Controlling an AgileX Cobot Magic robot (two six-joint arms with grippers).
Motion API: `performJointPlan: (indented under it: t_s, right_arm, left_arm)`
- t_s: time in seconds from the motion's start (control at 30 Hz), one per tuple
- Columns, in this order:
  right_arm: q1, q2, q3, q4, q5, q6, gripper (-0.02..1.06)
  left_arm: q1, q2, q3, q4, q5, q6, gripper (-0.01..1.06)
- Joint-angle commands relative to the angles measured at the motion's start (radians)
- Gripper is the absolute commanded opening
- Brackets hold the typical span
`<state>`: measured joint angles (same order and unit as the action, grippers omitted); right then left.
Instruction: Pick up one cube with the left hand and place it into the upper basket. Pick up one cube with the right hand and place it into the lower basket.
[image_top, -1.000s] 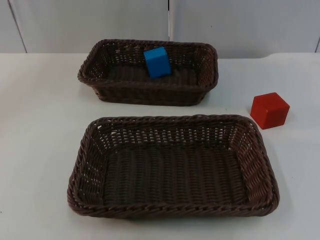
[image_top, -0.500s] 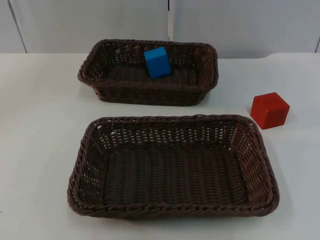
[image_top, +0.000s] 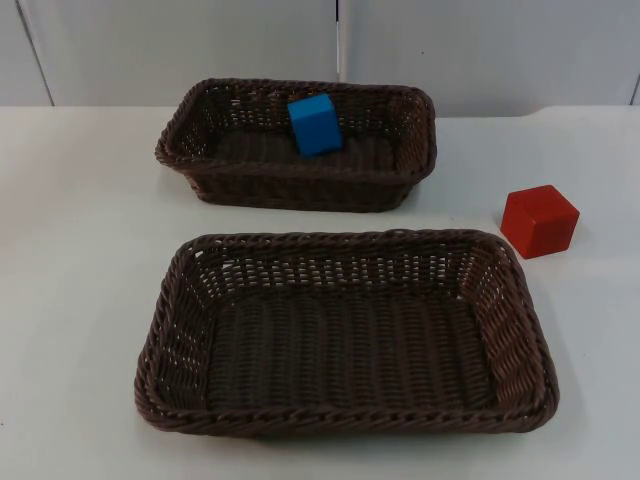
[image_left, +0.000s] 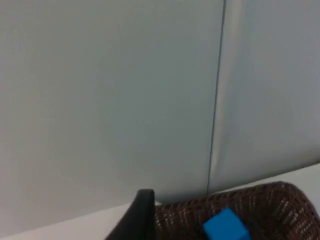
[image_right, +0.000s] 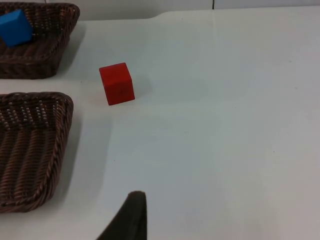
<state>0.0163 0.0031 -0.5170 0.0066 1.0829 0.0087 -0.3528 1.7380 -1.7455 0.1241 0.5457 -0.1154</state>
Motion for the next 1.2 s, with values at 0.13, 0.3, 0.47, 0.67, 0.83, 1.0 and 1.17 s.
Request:
performJointPlan:
  t_s: [0.13, 0.3, 0.47, 0.67, 0.83, 1.0, 1.17]
  right_arm:
    - [-0.004, -0.003, 0.002, 0.001, -0.007, -0.002, 1.05]
    - [-0.004, -0.003, 0.002, 0.001, -0.007, -0.002, 1.05]
    - [-0.004, -0.003, 0.002, 0.001, -0.007, -0.002, 1.05]
    - [-0.004, -0.003, 0.002, 0.001, -0.007, -0.002, 1.05]
    - [-0.004, -0.003, 0.002, 0.001, -0.007, -0.002, 1.05]
    - [-0.004, -0.003, 0.002, 0.001, -0.007, -0.002, 1.05]
    - [-0.004, -0.003, 0.002, 0.001, -0.007, -0.002, 1.05]
  left_arm:
    - [-0.010, -0.032, -0.004, 0.075, 0.069, -0.105, 0.98]
    - [-0.046, -0.095, -0.004, 0.291, 0.173, -0.260, 0.98]
    - [-0.095, -0.147, -0.004, 0.413, 0.246, -0.323, 0.98]
    - [-0.117, -0.195, 0.027, 0.395, 0.247, -0.324, 0.98]
    - [-0.163, -0.264, 0.104, 0.383, 0.184, -0.241, 0.98]
    - [-0.198, -0.360, 0.225, 0.392, 0.088, -0.153, 0.98]
    - [-0.196, -0.426, 0.256, 0.419, 0.182, -0.144, 0.98]
